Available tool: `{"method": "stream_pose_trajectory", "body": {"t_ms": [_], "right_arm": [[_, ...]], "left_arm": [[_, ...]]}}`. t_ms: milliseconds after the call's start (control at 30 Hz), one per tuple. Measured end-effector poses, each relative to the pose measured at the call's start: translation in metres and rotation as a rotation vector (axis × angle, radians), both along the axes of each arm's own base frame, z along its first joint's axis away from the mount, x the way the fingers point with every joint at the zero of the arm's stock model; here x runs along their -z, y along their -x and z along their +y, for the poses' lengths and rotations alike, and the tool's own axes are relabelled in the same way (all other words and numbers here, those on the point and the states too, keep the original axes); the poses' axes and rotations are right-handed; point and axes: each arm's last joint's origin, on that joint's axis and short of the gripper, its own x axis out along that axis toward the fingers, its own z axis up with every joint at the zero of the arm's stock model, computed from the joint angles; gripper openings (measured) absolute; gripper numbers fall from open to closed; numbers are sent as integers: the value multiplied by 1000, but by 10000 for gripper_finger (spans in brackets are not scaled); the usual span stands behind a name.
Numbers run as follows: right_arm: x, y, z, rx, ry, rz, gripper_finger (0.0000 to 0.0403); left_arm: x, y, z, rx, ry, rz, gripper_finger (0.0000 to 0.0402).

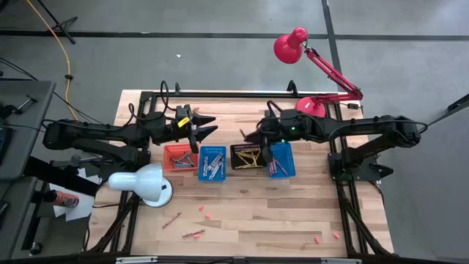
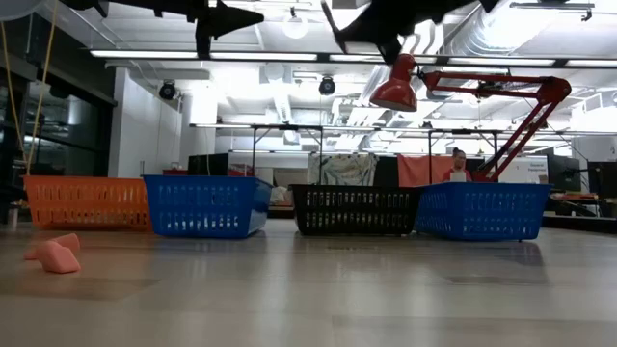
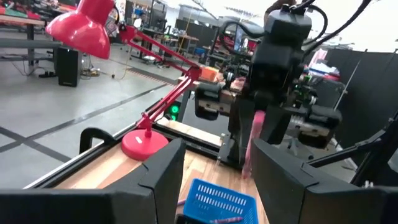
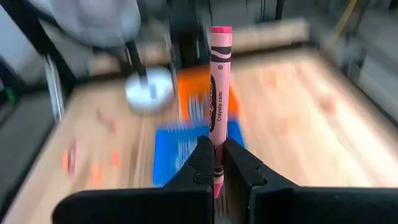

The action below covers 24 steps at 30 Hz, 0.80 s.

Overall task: Sort crayons
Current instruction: Put the pink crayon into the right blue bin

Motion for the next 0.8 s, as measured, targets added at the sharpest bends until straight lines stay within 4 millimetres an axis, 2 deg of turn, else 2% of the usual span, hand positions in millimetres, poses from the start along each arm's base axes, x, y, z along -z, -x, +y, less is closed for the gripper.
{"method": "stream_pose_trajectory", "body": {"t_ms": [167,267,433,567,700,800], "right_arm": [[29,19,6,-2,-48,321,0],[52,39,10,20,-104,448,0],[82,76,14,134,-280,434,0],[99,99,13,346,-514,367,0],[115,109,11,555,-769,348,0],[124,111,11,614,-837,375,0]], "left_arm": [[3,0,0,0,2,25,172],[3,0,0,0,2,28,172],[3,0,0,-6,2,32,172],[3,0,0,-14,3,31,172],[3,0,1,-19,9,27,172],[3,0,1,-19,10,29,172]]}}
